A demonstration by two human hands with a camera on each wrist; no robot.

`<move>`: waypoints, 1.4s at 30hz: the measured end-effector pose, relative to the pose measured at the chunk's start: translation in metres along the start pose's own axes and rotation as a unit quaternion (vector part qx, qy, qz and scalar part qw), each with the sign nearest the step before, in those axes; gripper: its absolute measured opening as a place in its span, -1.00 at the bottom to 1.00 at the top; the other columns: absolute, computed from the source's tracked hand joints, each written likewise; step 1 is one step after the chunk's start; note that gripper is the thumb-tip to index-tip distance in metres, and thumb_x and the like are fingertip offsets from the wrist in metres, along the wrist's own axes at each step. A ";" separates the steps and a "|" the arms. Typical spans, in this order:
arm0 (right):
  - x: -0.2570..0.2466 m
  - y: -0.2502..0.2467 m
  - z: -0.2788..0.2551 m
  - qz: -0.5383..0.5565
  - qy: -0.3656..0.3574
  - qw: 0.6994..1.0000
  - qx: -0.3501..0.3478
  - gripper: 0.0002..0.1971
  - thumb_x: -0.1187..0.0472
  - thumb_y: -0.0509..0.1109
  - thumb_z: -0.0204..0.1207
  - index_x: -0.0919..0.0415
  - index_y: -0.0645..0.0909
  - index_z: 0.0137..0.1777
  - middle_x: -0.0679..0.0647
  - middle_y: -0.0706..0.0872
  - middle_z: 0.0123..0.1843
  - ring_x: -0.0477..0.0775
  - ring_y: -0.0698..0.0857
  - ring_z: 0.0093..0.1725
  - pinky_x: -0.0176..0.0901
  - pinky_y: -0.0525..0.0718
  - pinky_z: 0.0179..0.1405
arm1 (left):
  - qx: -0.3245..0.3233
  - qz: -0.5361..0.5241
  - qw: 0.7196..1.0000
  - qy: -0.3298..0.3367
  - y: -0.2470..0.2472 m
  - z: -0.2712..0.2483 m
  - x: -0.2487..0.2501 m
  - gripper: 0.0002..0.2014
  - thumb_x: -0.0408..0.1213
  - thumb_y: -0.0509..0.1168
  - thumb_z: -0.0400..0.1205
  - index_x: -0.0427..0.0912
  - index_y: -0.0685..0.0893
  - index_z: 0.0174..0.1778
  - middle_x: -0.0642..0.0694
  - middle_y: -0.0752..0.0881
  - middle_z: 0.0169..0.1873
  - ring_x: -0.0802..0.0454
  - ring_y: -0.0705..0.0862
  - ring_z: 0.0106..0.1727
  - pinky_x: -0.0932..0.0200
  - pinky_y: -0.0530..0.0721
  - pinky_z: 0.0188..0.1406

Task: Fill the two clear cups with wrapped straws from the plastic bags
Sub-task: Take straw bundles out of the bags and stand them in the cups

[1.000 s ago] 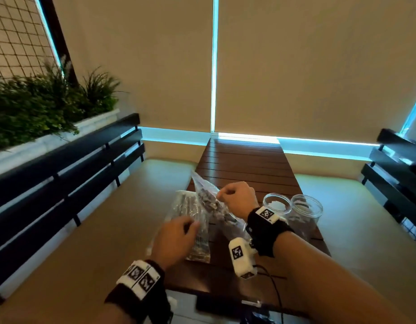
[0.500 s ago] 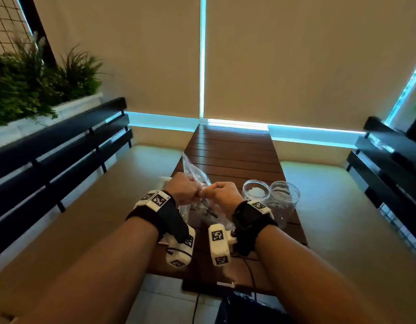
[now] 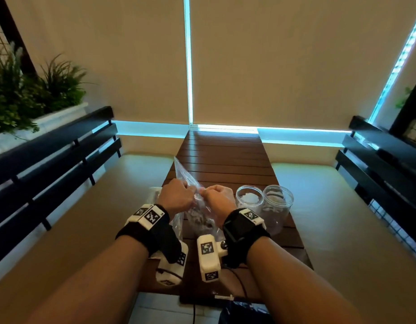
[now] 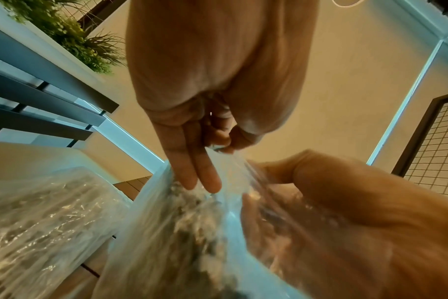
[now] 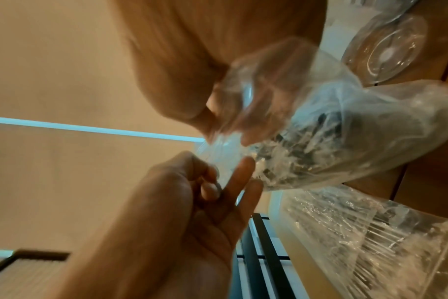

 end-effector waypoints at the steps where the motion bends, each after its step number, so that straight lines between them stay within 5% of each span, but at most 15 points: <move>1: 0.000 -0.002 0.003 0.000 -0.010 0.999 0.032 -0.84 0.05 0.54 0.17 0.11 0.69 -0.38 0.07 0.76 -0.30 0.12 0.76 -0.20 0.13 0.84 -0.03 | 0.003 -0.005 1.000 0.000 -0.001 0.000 -0.002 -0.71 -0.16 0.31 0.62 -0.23 0.65 -0.37 -0.28 0.84 -0.21 -0.24 0.84 -0.09 -0.27 0.81 0.02; 7: -0.010 -0.016 0.004 -0.137 -0.119 0.974 0.135 -0.83 0.09 0.46 0.57 0.14 0.63 -0.18 0.00 0.74 -0.21 0.00 0.69 -0.19 -0.06 0.66 -0.14 | 0.037 -0.066 0.997 -0.011 -0.008 -0.005 -0.010 -0.65 -0.19 0.34 0.64 -0.25 0.62 -0.45 -0.18 0.81 -0.38 -0.18 0.86 -0.16 -0.33 0.81 -0.05; 10: -0.015 -0.025 0.010 -0.153 -0.136 0.960 0.191 -0.82 0.13 0.44 0.60 0.13 0.57 -0.20 0.04 0.73 -0.17 0.09 0.72 -0.13 -0.09 0.63 -0.18 | 0.068 -0.066 0.995 0.013 -0.021 -0.006 -0.014 -0.64 -0.19 0.28 0.64 -0.31 0.58 -0.44 -0.22 0.76 -0.50 -0.14 0.87 -0.29 -0.36 0.81 -0.16; 15: -0.013 -0.040 0.014 -0.206 -0.137 0.941 0.231 -0.85 0.25 0.43 0.57 0.12 0.53 -0.20 0.08 0.72 -0.13 0.19 0.78 -0.14 -0.01 0.78 -0.22 | 0.105 -0.076 0.991 0.036 -0.037 -0.009 -0.026 -0.63 -0.15 0.26 0.61 -0.30 0.57 -0.46 -0.40 0.77 -0.39 -0.26 0.84 -0.29 -0.37 0.81 -0.22; 17: -0.016 -0.045 0.010 -0.259 -0.169 0.921 0.239 -0.84 0.33 0.47 0.50 0.14 0.52 -0.16 0.08 0.68 -0.06 0.07 0.68 -0.15 -0.21 0.61 -0.27 | 0.096 -0.094 0.990 0.039 -0.035 -0.013 -0.026 -0.62 -0.17 0.25 0.64 -0.38 0.60 -0.41 -0.38 0.78 -0.36 -0.22 0.85 -0.27 -0.34 0.83 -0.17; 19: -0.024 -0.042 0.001 -0.302 -0.247 0.894 0.221 -0.76 0.38 0.52 0.41 0.12 0.51 -0.14 0.06 0.60 -0.06 -0.12 0.50 -0.25 -0.32 0.39 -0.34 | 0.068 -0.103 0.992 0.033 -0.030 -0.017 -0.023 -0.63 -0.19 0.22 0.67 -0.40 0.64 -0.35 -0.30 0.79 -0.37 -0.19 0.86 -0.23 -0.32 0.83 -0.10; 22: -0.048 -0.022 -0.016 -0.353 -0.365 0.859 0.068 -0.80 0.43 0.49 0.40 0.08 0.69 -0.18 -0.01 0.70 -0.16 -0.18 0.59 -0.25 -0.28 0.55 -0.20 | 0.037 -0.089 0.994 0.053 -0.023 -0.022 -0.016 -0.66 -0.04 0.13 0.51 -0.07 0.53 -0.56 0.01 0.64 -0.58 -0.22 0.83 -0.18 -0.31 0.81 -0.01; 25: -0.058 -0.006 -0.018 -0.455 -0.280 0.838 -0.111 -0.82 0.31 0.48 0.52 0.09 0.83 0.05 -0.02 0.84 -0.03 -0.09 0.77 -0.04 -0.37 0.63 0.02 | 0.041 -0.068 0.993 0.085 -0.018 -0.018 -0.008 -0.67 -0.11 0.13 0.50 -0.09 0.44 -0.59 -0.03 0.52 -0.54 -0.13 0.59 -0.37 -0.05 0.64 -0.20; 29: -0.049 -0.012 -0.003 -0.547 -0.232 0.802 -0.062 -0.69 0.07 0.50 0.54 0.15 0.72 0.23 0.11 0.76 0.22 0.12 0.69 0.25 -0.18 0.57 0.15 | 0.063 -0.052 0.991 0.106 -0.017 -0.011 -0.007 -0.60 -0.34 0.19 0.60 -0.10 0.34 -0.60 -0.07 0.45 -0.48 0.05 0.37 -0.44 0.09 0.35 -0.32; 32: -0.041 -0.017 0.008 -0.541 -0.239 0.805 -0.058 -0.46 -0.07 0.51 0.49 0.16 0.61 0.41 0.10 0.66 0.41 0.09 0.59 0.40 -0.17 0.49 0.32 | 0.032 -0.051 0.992 0.114 -0.022 -0.007 -0.012 -0.63 -0.39 0.25 0.55 -0.09 0.49 -0.60 -0.06 0.64 -0.16 0.06 0.62 -0.16 0.00 0.59 -0.08; 35: -0.034 -0.017 0.023 -0.561 -0.233 0.790 -0.081 -0.32 -0.27 0.38 0.39 -0.01 0.52 0.50 0.02 0.61 0.49 0.12 0.55 0.48 0.04 0.50 0.47 | -0.046 -0.025 0.994 0.100 -0.018 -0.002 -0.020 -0.85 -0.31 0.42 0.41 -0.04 0.67 -0.15 -0.01 0.61 0.14 -0.03 0.63 0.22 -0.09 0.68 0.24; 38: -0.029 -0.017 0.035 -0.589 -0.242 0.767 -0.075 -0.34 -0.40 0.23 0.35 -0.19 0.55 0.43 -0.08 0.65 0.45 0.12 0.57 0.45 0.16 0.54 0.42 | -0.141 0.097 0.981 0.095 -0.005 0.006 -0.035 -0.09 -0.34 0.56 0.34 -0.02 0.28 0.60 0.00 0.39 0.49 -0.06 0.43 0.50 -0.15 0.52 0.50; 40: -0.025 -0.016 0.038 -0.618 -0.243 0.744 -0.071 -0.33 -0.48 0.13 0.31 -0.30 0.53 0.41 -0.12 0.64 0.45 0.18 0.53 0.47 0.25 0.48 0.44 | -0.165 0.147 0.967 0.125 0.008 0.008 -0.039 0.13 -0.24 0.68 0.26 0.01 0.14 0.67 0.07 0.36 0.49 0.07 0.38 0.47 -0.07 0.30 0.64; 42: -0.025 -0.014 0.041 -0.657 -0.227 0.714 -0.088 -0.38 -0.47 0.16 0.37 -0.33 0.52 0.42 -0.04 0.59 0.49 0.30 0.42 0.50 0.33 0.34 0.48 | -0.160 0.110 0.969 0.153 0.024 0.014 -0.043 0.24 -0.08 0.74 0.11 0.09 0.14 0.65 0.17 0.38 0.48 0.16 0.42 0.46 -0.03 0.34 0.65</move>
Point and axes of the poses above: each hand's wrist, its own z-axis towards the middle knuckle, its own y-axis out of the palm, x = y × z, the point moved 1 cm from there along z, towards the middle knuckle
